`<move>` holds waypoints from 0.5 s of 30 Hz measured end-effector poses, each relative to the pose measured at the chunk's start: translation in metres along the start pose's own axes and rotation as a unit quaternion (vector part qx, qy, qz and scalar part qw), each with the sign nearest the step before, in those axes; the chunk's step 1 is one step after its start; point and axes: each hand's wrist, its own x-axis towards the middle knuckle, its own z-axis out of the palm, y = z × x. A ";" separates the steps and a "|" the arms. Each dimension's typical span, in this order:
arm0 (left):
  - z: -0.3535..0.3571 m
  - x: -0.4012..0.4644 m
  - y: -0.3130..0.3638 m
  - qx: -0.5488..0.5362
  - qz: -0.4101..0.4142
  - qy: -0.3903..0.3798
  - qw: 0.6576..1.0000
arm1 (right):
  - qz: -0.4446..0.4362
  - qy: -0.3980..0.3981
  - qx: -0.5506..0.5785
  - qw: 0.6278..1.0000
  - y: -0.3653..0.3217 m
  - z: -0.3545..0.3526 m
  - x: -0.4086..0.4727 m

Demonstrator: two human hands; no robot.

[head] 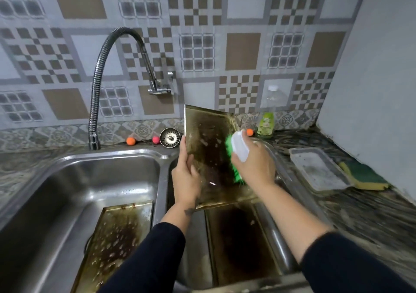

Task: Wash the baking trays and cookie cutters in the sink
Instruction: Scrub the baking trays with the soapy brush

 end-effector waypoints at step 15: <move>0.016 -0.002 0.018 -0.018 0.016 -0.010 1.000 | -0.117 0.028 0.007 0.993 -0.026 -0.014 0.003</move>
